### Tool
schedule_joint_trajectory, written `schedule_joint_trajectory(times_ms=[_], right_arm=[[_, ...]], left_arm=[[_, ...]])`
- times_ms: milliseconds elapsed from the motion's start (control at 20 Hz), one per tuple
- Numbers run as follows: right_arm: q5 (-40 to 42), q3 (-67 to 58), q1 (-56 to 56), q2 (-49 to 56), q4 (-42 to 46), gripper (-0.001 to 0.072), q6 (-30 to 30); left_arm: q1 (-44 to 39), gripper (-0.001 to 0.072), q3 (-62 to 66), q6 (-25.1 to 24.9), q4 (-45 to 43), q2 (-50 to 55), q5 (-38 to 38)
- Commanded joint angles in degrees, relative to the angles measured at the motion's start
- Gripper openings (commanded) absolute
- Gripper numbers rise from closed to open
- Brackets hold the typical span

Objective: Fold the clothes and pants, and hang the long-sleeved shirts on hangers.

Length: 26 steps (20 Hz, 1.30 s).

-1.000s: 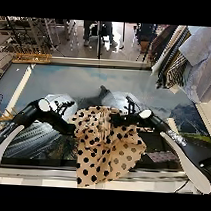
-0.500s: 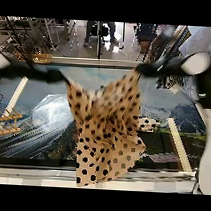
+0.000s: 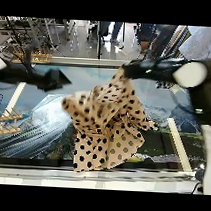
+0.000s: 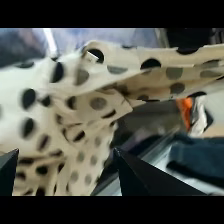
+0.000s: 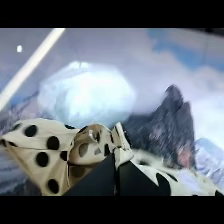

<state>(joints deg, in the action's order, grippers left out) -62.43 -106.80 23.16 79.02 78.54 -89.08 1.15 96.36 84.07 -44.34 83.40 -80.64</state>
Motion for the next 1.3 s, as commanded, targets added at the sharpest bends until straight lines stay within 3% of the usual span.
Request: schedule_joint_trajectory(times_ms=[0, 200, 300, 450, 550, 950, 1000, 1150, 1250], right_arm=[[-0.4, 2.0, 4.6, 5.7, 0.9, 0.0016, 0.3], [-0.6, 2.0, 5.6, 8.7, 1.2, 0.0016, 3.8], [0.6, 2.0, 5.4, 8.7, 1.6, 0.0017, 4.8], [2.8, 2.0, 5.4, 8.7, 2.2, 0.0017, 4.8], [4.3, 2.0, 5.4, 8.7, 2.3, 0.0017, 4.8], [4.7, 2.0, 5.4, 8.7, 2.3, 0.0017, 4.1], [4.9, 2.0, 5.4, 8.7, 2.4, 0.0017, 4.1], [6.4, 2.0, 5.4, 8.7, 2.7, 0.0017, 4.1], [7.0, 2.0, 5.4, 8.7, 2.7, 0.0017, 3.7]], left_arm=[[4.4, 0.057, -10.6, -2.3, -14.1, -0.7, -8.0], [20.8, 0.0561, -16.4, -2.4, -40.8, -8.6, -8.1], [30.6, 0.0562, -16.4, -2.4, -45.7, -13.1, -0.2], [42.8, 0.0573, -16.0, -3.1, -45.4, -13.9, 13.6], [45.8, 0.0581, -14.1, -6.8, -44.1, -9.0, 15.4], [45.3, 0.0555, 3.1, -7.0, -45.2, 15.8, 15.1], [45.3, 0.0539, 3.3, -7.0, -45.3, 17.6, 16.4], [45.2, 0.0217, 3.3, -7.0, -45.2, 20.9, 18.3], [45.0, 0.02, 3.3, -7.0, -45.2, 21.2, 18.7]])
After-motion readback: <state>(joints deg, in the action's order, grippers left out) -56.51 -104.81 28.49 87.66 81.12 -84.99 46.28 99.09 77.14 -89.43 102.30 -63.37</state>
